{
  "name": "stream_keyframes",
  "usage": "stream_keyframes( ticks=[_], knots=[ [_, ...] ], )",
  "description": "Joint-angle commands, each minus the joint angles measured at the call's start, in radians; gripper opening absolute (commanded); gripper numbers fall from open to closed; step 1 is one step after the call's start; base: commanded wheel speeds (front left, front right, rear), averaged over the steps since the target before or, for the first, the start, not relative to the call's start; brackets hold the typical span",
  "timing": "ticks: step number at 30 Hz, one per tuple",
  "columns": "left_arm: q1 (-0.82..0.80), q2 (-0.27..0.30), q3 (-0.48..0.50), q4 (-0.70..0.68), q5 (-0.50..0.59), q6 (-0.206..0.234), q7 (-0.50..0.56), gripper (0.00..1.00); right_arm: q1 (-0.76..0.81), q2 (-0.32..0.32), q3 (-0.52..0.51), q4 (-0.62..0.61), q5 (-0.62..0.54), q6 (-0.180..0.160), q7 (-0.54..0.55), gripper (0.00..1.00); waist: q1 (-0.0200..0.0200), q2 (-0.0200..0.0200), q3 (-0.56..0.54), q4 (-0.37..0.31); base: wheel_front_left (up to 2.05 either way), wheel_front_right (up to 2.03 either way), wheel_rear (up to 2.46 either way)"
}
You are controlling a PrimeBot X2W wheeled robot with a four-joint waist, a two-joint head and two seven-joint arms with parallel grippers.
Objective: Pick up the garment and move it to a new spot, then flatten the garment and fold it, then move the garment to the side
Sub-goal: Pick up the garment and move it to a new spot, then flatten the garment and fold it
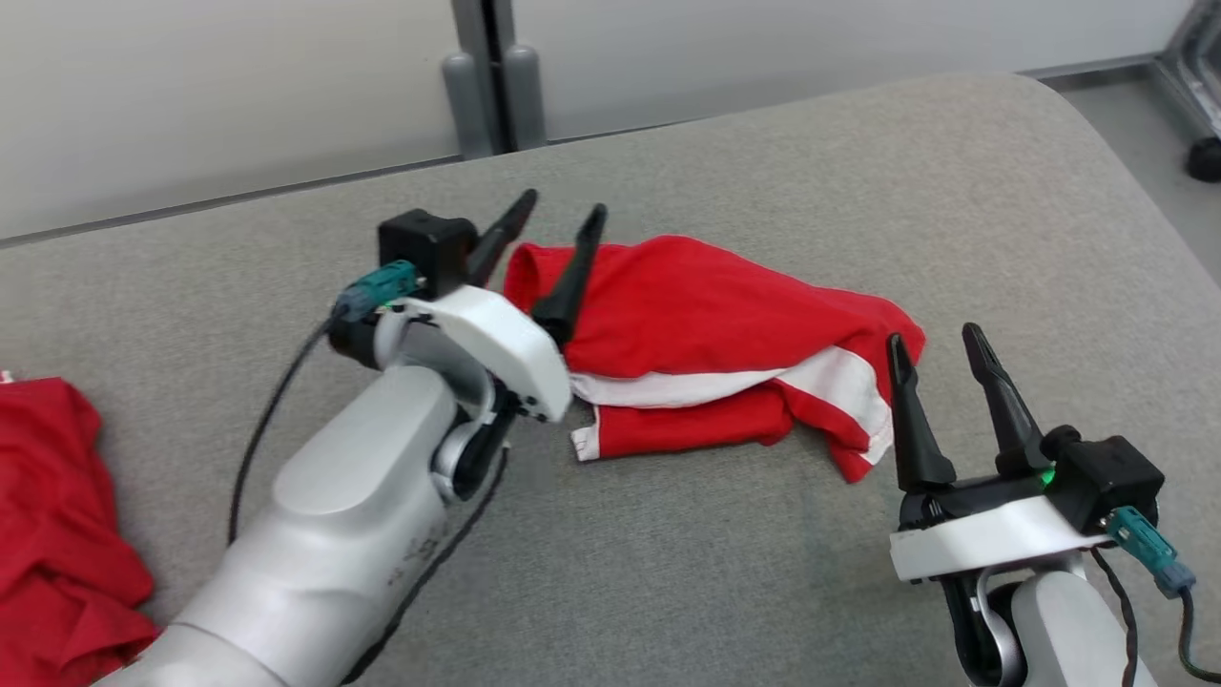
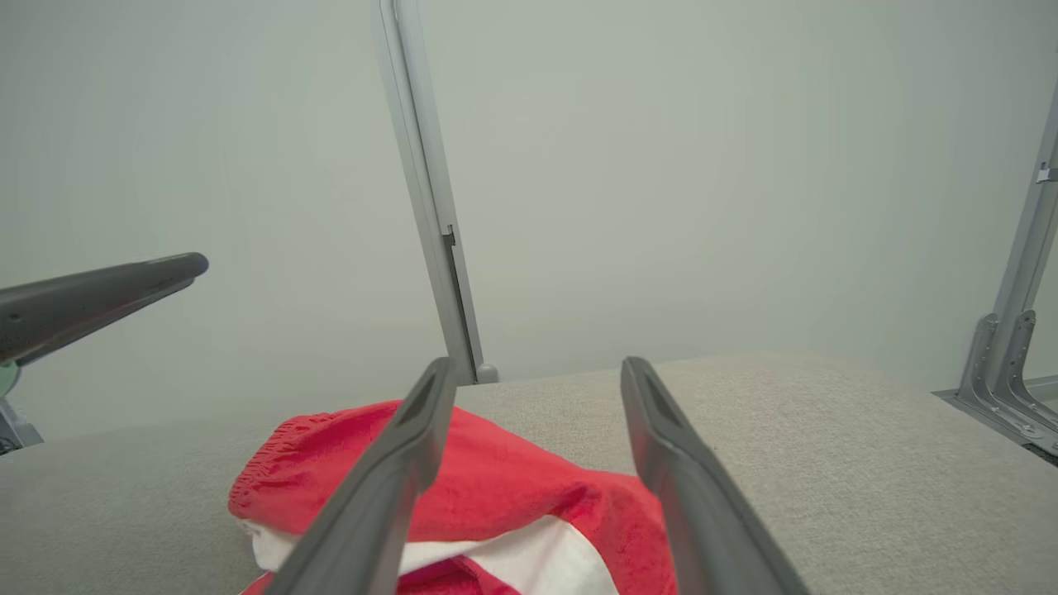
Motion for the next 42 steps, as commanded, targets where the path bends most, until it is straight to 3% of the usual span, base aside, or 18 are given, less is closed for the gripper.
stream_keyframes(
  ticks=[1, 5, 10, 19, 25, 31, 42],
  knots=[
    [0.023, 0.029, 0.023, -0.005, 0.02, -0.007, -0.005, 1.0, 0.021, -0.003, -0.005, -0.004, -0.006, 0.002, -0.004, 1.0, 0.0, 0.0, -0.03, 0.056, 0.0, 0.0, 0.0],
    [0.123, 0.098, 0.149, -0.116, 0.114, -0.01, -0.005, 1.0, 0.05, -0.003, -0.043, -0.024, -0.018, 0.002, -0.004, 1.0, 0.0, 0.0, -0.056, 0.124, 0.0, 0.0, 0.0],
    [0.311, 0.139, 0.293, -0.265, 0.222, -0.031, -0.006, 1.0, 0.086, -0.003, -0.06, -0.021, -0.032, 0.002, -0.004, 1.0, 0.0, 0.0, -0.087, 0.186, 0.0, 0.0, 0.0],
    [0.621, 0.07, 0.5, -0.458, 0.373, -0.085, -0.005, 1.0, 0.129, -0.003, -0.051, -0.005, -0.032, 0.002, -0.004, 1.0, 0.0, 0.0, -0.124, 0.227, 0.0, 0.0, 0.0],
    [0.714, 0.011, 0.573, -0.491, 0.458, -0.11, -0.005, 1.0, 0.124, -0.003, -0.034, 0.007, -0.032, 0.002, -0.004, 1.0, 0.0, 0.0, -0.124, 0.222, 0.0, 0.0, 0.0],
    [0.688, -0.01, 0.582, -0.461, 0.487, -0.121, -0.005, 1.0, 0.103, -0.003, -0.025, 0.006, -0.036, 0.002, -0.004, 1.0, 0.0, 0.0, -0.087, 0.182, 0.0, 0.0, 0.0],
    [0.456, 0.086, 0.3, -0.241, 0.414, -0.12, 0.033, 1.0, 0.05, -0.003, -0.01, -0.018, -0.016, 0.002, -0.004, 1.0, 0.0, 0.0, 0.056, 0.069, 0.0, 0.0, 0.0]
  ],
)
